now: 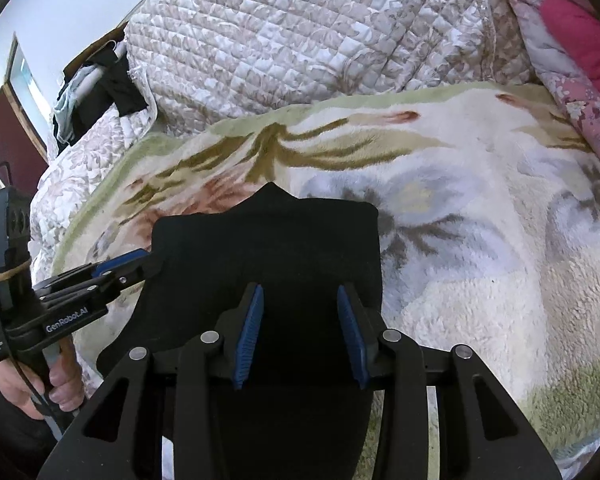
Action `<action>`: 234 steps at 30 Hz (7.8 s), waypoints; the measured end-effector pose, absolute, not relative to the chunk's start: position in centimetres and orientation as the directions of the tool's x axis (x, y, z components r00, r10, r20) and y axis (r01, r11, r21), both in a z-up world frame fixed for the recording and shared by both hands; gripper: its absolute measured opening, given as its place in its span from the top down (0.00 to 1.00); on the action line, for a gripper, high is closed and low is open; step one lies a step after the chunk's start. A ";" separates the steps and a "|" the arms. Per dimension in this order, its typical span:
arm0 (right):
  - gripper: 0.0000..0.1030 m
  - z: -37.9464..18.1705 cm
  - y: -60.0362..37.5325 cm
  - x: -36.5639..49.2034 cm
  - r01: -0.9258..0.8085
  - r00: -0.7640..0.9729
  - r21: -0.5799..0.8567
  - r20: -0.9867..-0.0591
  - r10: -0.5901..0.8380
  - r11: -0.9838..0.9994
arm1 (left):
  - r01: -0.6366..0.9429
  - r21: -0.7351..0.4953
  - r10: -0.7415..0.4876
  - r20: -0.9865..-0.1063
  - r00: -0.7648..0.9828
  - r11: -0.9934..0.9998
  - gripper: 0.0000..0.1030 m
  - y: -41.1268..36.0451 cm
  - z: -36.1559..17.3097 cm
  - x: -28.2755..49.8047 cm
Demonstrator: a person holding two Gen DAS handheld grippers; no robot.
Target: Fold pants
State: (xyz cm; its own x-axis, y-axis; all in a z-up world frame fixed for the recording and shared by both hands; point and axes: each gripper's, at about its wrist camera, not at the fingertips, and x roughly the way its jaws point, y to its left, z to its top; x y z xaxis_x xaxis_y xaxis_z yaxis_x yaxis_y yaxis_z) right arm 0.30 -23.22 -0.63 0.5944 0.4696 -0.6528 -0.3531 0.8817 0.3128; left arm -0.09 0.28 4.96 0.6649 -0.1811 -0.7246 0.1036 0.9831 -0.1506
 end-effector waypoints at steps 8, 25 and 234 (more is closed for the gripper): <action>0.57 -0.5 -21.8 -2.1 -0.407 0.594 0.242 -0.662 0.456 0.881 | 0.078 -0.165 -0.175 -0.729 0.662 0.983 0.63 0.7 4.3 -2.8; 0.52 -1.8 -24.6 -1.0 -0.334 0.584 0.295 -0.680 0.442 0.895 | 0.070 -0.212 -0.209 -0.753 0.624 0.975 0.44 1.4 3.1 -2.8; 0.44 -3.2 -15.9 2.0 -0.370 0.550 0.082 -0.783 0.289 0.925 | 0.045 -0.035 -0.055 -0.794 0.606 0.998 0.36 0.3 -0.6 0.4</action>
State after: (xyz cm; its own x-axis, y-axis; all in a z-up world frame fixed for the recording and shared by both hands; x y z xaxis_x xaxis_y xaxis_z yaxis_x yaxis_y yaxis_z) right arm 1.98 -15.88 -3.18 0.5499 0.2894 -0.7835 -0.3703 0.9253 0.0819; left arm 0.37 0.34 -0.57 0.6058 -0.0552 -0.7937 0.0446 0.9984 -0.0354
